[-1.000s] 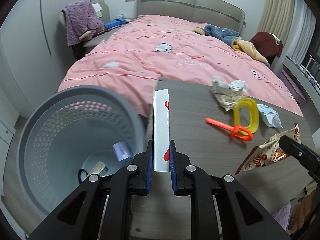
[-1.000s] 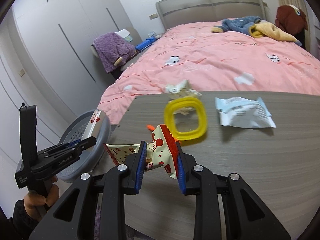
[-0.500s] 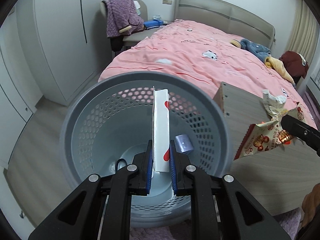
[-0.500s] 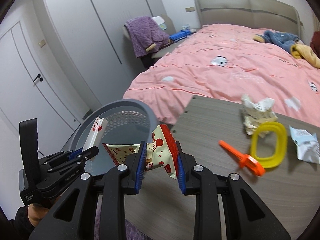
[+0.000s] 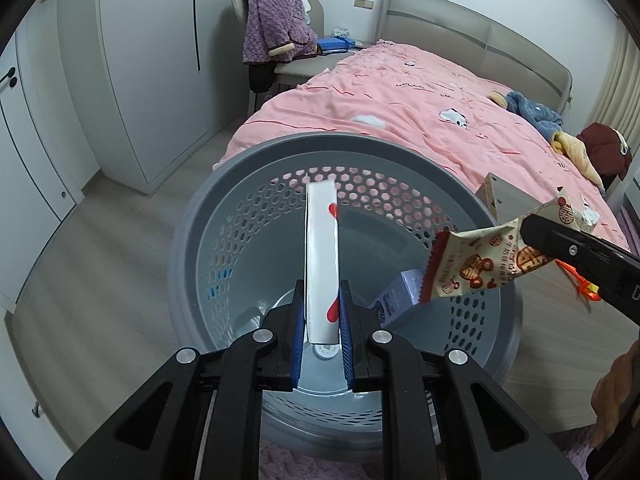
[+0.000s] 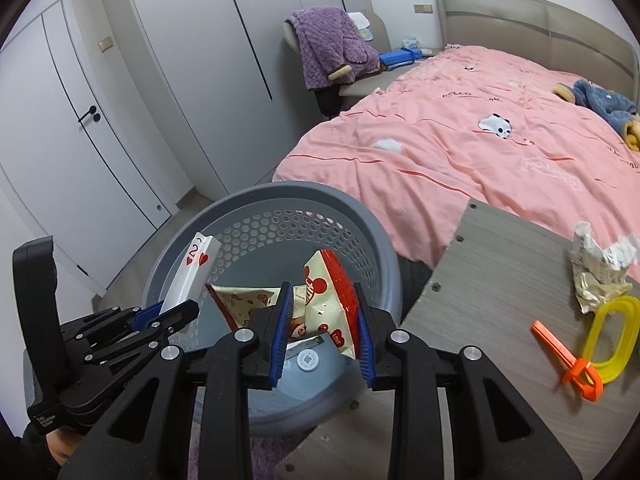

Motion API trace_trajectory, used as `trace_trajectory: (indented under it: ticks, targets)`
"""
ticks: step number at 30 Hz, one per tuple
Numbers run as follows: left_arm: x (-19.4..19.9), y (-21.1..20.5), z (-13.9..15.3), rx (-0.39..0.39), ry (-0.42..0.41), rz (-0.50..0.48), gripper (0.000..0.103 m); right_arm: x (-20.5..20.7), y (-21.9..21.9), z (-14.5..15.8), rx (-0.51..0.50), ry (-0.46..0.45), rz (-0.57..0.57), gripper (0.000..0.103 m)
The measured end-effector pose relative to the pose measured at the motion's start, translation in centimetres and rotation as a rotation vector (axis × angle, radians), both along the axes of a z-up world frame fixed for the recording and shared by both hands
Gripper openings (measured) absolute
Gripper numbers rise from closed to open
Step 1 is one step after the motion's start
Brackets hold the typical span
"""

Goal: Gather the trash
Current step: 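Open both tools dropping the card box and wrapper into the basket, then withdraw both open tools from the basket back to the table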

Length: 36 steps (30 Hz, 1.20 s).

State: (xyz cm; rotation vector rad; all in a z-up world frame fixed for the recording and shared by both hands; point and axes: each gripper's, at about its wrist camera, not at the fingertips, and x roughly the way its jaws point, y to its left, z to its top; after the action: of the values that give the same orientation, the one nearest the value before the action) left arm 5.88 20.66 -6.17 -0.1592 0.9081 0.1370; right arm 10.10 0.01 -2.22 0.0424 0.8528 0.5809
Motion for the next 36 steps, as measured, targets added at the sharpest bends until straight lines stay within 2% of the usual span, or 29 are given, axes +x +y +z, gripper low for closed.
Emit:
trace_trajectory:
  ticks: [2, 3, 4, 6, 9, 15, 18, 27, 36]
  targets:
    - [0.0, 0.4, 0.1, 0.001, -0.007, 0.006, 0.015, 0.1, 0.5, 0.0, 0.0, -0.003, 0.007, 0.032]
    - [-0.1, 0.5, 0.1, 0.002, -0.008, 0.01, 0.018, 0.2, 0.7, -0.1, -0.001, -0.004, 0.011, 0.036]
    - [-0.2, 0.6, 0.1, 0.003, -0.008, 0.014, 0.026, 0.2, 0.8, -0.1, -0.003, -0.005, 0.014, 0.038]
    - [-0.3, 1.0, 0.2, 0.005, -0.011, 0.028, 0.038, 0.2, 1.2, 0.0, -0.008, -0.008, 0.019, 0.05]
    - [-0.6, 1.4, 0.3, 0.006, -0.013, 0.04, 0.043, 0.2, 1.3, -0.1, -0.01, -0.016, 0.013, 0.057]
    - [-0.7, 1.6, 0.4, 0.01, -0.019, 0.061, 0.053, 0.0, 1.0, -0.3, -0.014, -0.004, 0.006, 0.062]
    - [-0.8, 1.4, 0.5, 0.018, -0.019, 0.065, 0.054, -0.3, 0.7, -0.4, -0.019, -0.009, 0.0, 0.066]
    - [-1.5, 1.0, 0.8, 0.039, -0.025, 0.08, 0.064, -0.9, -0.3, -0.7, -0.013, -0.006, -0.016, 0.07]
    - [-1.4, -0.3, 1.2, 0.048, -0.026, 0.071, 0.068, -1.4, -1.6, -0.2, -0.001, -0.032, -0.036, 0.079]
